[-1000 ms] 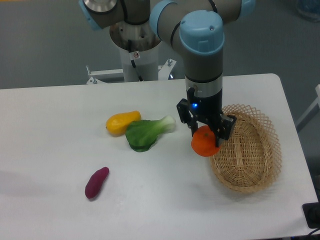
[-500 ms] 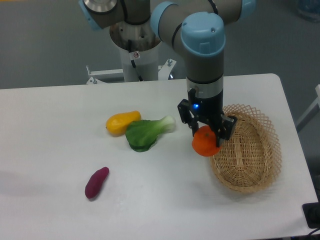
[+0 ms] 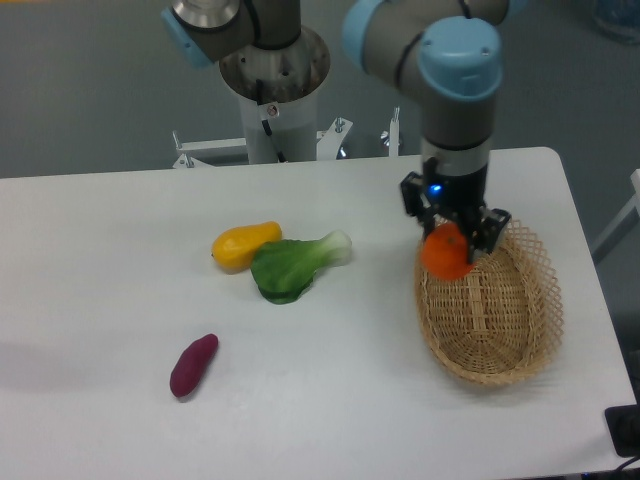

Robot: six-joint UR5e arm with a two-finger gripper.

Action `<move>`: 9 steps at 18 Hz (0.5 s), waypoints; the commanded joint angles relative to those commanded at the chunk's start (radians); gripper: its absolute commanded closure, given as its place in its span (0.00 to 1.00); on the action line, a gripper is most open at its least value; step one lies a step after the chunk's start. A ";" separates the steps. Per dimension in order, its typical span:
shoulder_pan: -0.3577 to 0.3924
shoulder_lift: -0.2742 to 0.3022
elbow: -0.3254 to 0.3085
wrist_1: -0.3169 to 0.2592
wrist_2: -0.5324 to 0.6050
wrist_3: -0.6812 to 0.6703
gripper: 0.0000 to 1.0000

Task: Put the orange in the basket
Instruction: 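Carry the held orange up and over the wicker basket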

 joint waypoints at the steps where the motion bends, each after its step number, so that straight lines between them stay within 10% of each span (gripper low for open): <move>1: 0.005 -0.006 -0.017 0.026 0.000 0.000 0.37; 9: 0.012 -0.159 -0.080 0.221 0.002 -0.072 0.37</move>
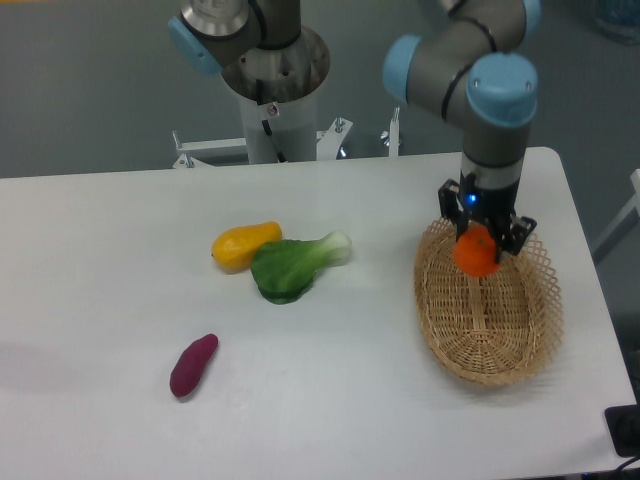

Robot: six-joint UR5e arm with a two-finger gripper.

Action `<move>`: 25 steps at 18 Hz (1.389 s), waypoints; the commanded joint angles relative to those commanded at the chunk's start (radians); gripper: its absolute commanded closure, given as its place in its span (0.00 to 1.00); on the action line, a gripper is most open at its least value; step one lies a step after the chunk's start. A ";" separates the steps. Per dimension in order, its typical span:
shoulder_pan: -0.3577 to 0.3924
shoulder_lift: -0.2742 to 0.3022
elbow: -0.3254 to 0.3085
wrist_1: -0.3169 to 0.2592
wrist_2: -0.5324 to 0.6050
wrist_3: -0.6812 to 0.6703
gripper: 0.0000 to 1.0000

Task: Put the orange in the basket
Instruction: 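Carry the held orange up and over the wicker basket, then lower the orange into the basket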

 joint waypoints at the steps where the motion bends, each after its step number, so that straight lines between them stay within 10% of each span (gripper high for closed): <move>1: 0.000 -0.009 0.000 0.002 -0.002 -0.043 0.37; 17: -0.011 -0.035 -0.005 0.005 -0.002 -0.177 0.29; 25: -0.006 -0.022 0.006 0.005 -0.011 -0.163 0.00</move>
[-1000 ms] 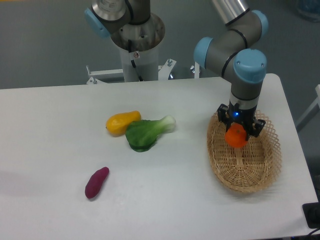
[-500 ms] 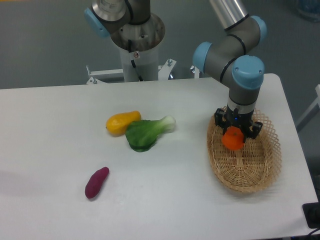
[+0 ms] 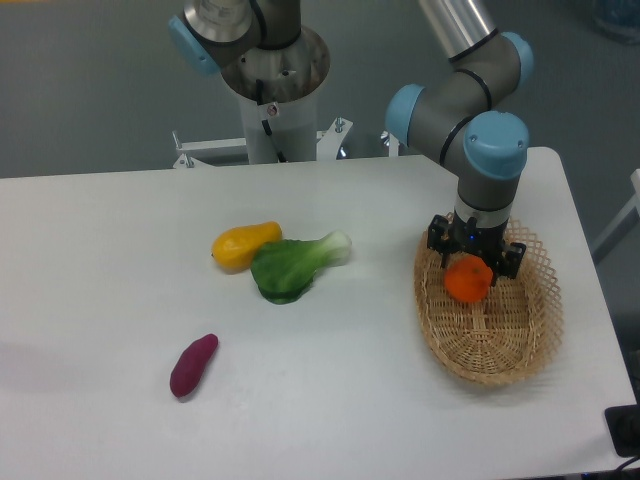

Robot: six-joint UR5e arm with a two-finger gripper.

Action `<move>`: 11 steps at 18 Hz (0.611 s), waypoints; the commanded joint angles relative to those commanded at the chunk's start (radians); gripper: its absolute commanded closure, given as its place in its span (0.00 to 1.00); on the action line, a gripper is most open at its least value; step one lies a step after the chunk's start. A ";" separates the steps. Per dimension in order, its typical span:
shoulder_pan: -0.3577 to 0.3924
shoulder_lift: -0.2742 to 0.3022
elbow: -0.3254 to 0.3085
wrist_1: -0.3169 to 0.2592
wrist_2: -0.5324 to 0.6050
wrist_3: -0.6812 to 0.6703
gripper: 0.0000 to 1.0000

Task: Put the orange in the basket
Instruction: 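Lower the orange into the basket, then open the gripper to release the orange and lift away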

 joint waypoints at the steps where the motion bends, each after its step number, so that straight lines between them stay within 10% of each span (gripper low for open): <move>1: 0.005 0.008 0.002 0.000 -0.015 0.000 0.00; 11: 0.006 0.028 0.031 -0.014 -0.012 0.072 0.00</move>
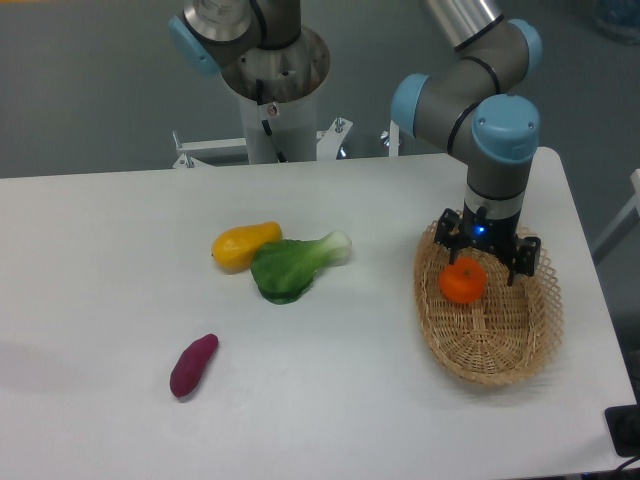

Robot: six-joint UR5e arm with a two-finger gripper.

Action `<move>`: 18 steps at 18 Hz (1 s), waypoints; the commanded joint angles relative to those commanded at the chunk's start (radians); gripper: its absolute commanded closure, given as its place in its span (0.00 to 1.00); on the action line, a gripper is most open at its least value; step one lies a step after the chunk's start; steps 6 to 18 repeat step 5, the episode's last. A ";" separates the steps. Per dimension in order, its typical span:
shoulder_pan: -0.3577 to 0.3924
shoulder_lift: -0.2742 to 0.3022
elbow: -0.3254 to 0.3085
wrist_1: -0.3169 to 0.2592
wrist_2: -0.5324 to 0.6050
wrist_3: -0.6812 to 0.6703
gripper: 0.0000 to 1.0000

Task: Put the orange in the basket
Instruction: 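Open the gripper to release the orange and lift away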

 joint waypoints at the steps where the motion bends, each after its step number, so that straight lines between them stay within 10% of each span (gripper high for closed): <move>1: 0.002 0.002 0.000 0.000 -0.002 0.000 0.00; 18: 0.005 0.005 -0.002 0.000 -0.003 0.002 0.00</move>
